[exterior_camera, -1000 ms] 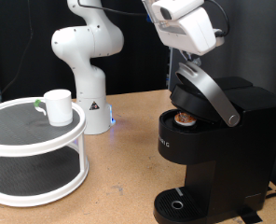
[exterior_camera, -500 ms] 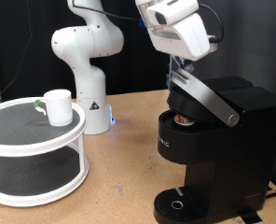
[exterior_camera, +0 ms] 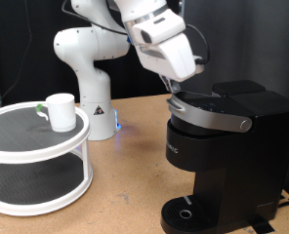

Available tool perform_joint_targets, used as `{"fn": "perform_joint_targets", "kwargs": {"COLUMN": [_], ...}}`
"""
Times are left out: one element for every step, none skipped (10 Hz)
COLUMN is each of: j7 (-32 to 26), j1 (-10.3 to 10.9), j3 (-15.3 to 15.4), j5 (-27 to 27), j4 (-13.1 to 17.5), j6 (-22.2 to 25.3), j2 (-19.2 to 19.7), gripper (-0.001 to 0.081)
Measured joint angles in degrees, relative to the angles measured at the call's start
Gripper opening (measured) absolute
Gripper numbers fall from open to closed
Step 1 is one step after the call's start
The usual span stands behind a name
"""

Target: Make a cup of coffee with the keurig machine

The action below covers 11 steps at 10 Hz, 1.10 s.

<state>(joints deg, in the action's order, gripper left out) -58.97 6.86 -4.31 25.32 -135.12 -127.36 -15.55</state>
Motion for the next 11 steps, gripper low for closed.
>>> {"fn": "perform_joint_targets", "kwargs": {"j7": [-0.72, -1.03, -1.08, -0.64, 0.25, 1.17, 2.03, 2.75, 3.22, 3.29, 3.36], "j1": [-0.40, -0.77, -1.06, -1.20, -1.21, -1.21, -1.21, -1.21, -1.21, -1.21, -1.23], "j3": [-0.22, -0.27, -0.27, -0.22, -0.15, -0.08, -0.04, 0.06, 0.22, 0.34, 0.36], "j5": [-0.01, -0.10, -0.54, -1.68, -2.38, -2.63, -2.65, -2.65, -2.65, -2.65, -3.15], "j4": [-0.72, -1.39, -2.13, -2.91, -3.43, -3.75, -3.80, -3.80, -3.76, -3.52, -3.23], "j6": [-0.71, -1.65, -2.85, -3.93, -5.15, -6.31, -6.94, -7.61, -8.17, -8.26, -8.20], "j2": [-0.02, -0.02, -0.01, 0.16, 0.43, 0.76, 1.14, 1.75, 2.63, 3.42, 4.06], "gripper": [0.0007, 0.0007, 0.0007, 0.0007, 0.0007, 0.0007, 0.0007, 0.0007, 0.0007, 0.0007, 0.0007]}}
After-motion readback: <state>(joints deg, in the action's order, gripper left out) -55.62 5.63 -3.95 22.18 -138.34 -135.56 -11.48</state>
